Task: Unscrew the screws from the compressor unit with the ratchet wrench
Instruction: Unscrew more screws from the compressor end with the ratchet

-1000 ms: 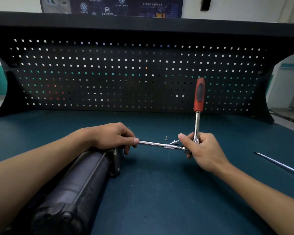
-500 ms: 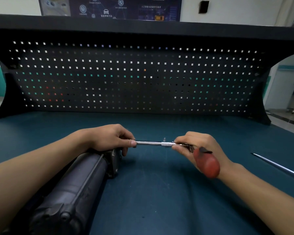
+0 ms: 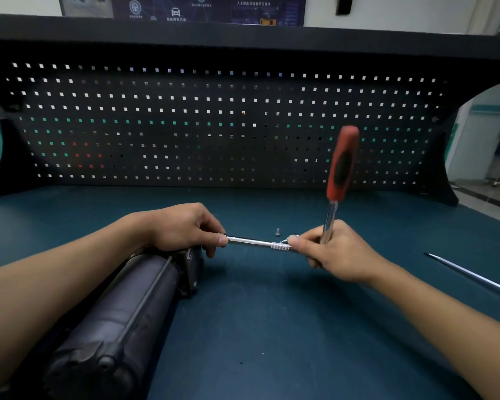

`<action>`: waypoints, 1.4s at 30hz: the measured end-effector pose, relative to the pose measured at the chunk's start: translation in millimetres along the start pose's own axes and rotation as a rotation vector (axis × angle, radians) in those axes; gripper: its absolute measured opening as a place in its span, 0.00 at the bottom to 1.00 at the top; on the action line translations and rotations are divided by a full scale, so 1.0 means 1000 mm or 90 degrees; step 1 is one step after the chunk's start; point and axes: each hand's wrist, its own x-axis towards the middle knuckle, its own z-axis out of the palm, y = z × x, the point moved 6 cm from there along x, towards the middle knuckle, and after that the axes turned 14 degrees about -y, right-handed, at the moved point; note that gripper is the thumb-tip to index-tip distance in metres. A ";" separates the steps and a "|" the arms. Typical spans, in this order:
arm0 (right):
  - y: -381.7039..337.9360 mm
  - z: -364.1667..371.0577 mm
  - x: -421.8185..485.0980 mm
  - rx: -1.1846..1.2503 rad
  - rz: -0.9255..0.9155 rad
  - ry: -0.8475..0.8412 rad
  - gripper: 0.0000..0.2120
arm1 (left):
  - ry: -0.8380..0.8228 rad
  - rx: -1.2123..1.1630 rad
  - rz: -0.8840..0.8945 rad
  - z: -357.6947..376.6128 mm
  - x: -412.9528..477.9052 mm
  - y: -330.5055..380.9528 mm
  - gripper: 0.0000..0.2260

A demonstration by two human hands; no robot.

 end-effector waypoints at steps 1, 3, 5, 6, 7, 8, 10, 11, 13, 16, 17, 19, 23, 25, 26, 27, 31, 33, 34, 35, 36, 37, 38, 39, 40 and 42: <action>0.000 0.001 0.000 0.048 0.022 -0.005 0.26 | -0.001 -0.002 0.001 0.000 0.000 0.000 0.13; 0.002 0.004 0.000 0.170 0.081 0.006 0.30 | -0.001 -0.001 0.000 0.000 0.000 -0.001 0.14; 0.008 0.008 0.000 0.268 0.153 0.020 0.28 | 0.000 0.001 -0.002 0.000 0.000 -0.002 0.14; 0.012 0.012 0.000 0.313 0.190 0.019 0.27 | 0.001 0.001 -0.003 0.000 0.000 -0.002 0.14; 0.016 0.016 -0.001 0.363 0.226 0.013 0.27 | 0.001 0.000 -0.003 0.000 -0.001 -0.002 0.14; 0.020 0.020 -0.001 0.412 0.259 0.003 0.26 | 0.001 0.002 -0.004 0.000 -0.001 -0.003 0.14; 0.023 0.027 -0.002 0.492 0.300 -0.021 0.24 | -0.001 0.010 -0.012 0.000 -0.001 -0.004 0.15; 0.023 0.028 -0.002 0.517 0.310 -0.028 0.23 | -0.004 0.012 -0.015 0.000 -0.001 -0.004 0.15; 0.025 0.029 -0.001 0.537 0.318 -0.033 0.22 | -0.007 0.008 -0.015 0.001 -0.001 -0.005 0.16; 0.026 0.030 0.001 0.542 0.315 -0.034 0.20 | -0.005 -0.003 -0.016 0.002 -0.001 -0.005 0.15; 0.026 0.031 0.001 0.544 0.312 -0.028 0.18 | -0.005 -0.007 -0.018 0.002 -0.001 -0.005 0.15; 0.028 0.031 0.000 0.541 0.297 -0.006 0.17 | -0.011 -0.015 -0.020 0.003 -0.001 -0.004 0.13; 0.029 0.029 -0.002 0.463 0.220 0.062 0.17 | -0.042 -0.037 -0.006 0.006 -0.001 0.000 0.07; 0.028 0.028 -0.001 0.451 0.168 0.096 0.17 | -0.043 -0.042 -0.008 0.006 -0.001 0.000 0.05; 0.027 0.028 -0.001 0.449 0.145 0.111 0.17 | -0.041 -0.042 -0.011 0.006 -0.001 0.000 0.06; 0.027 0.026 0.000 0.442 0.124 0.125 0.17 | -0.041 -0.043 -0.014 0.006 0.000 0.000 0.06; 0.025 0.019 0.001 0.349 0.052 0.161 0.17 | -0.045 -0.050 -0.013 0.006 0.001 0.000 0.05; 0.022 0.013 0.001 0.300 0.016 0.174 0.17 | -0.040 -0.050 -0.018 0.004 0.001 -0.002 0.05; 0.021 0.010 0.001 0.278 -0.005 0.182 0.16 | -0.041 -0.047 -0.020 0.004 0.002 -0.002 0.07; 0.018 0.007 0.001 0.245 -0.029 0.188 0.16 | -0.044 -0.041 -0.022 0.005 0.002 -0.002 0.09; 0.015 0.005 0.001 0.199 -0.054 0.188 0.14 | -0.045 -0.041 -0.024 0.004 0.001 -0.001 0.10; 0.011 0.004 0.000 0.146 -0.081 0.184 0.13 | -0.045 -0.048 -0.025 0.004 0.000 -0.001 0.11; 0.008 0.005 0.000 0.096 -0.108 0.175 0.11 | -0.046 -0.059 -0.027 0.004 0.000 -0.001 0.13; 0.005 0.005 -0.001 0.051 -0.132 0.169 0.10 | -0.047 -0.071 -0.028 0.004 -0.001 0.000 0.17; 0.002 0.004 -0.001 0.014 -0.150 0.168 0.08 | -0.044 -0.088 -0.028 0.004 -0.002 0.000 0.20; -0.008 -0.002 -0.003 -0.061 -0.191 0.196 0.06 | -0.027 -0.153 -0.015 0.002 -0.002 0.000 0.22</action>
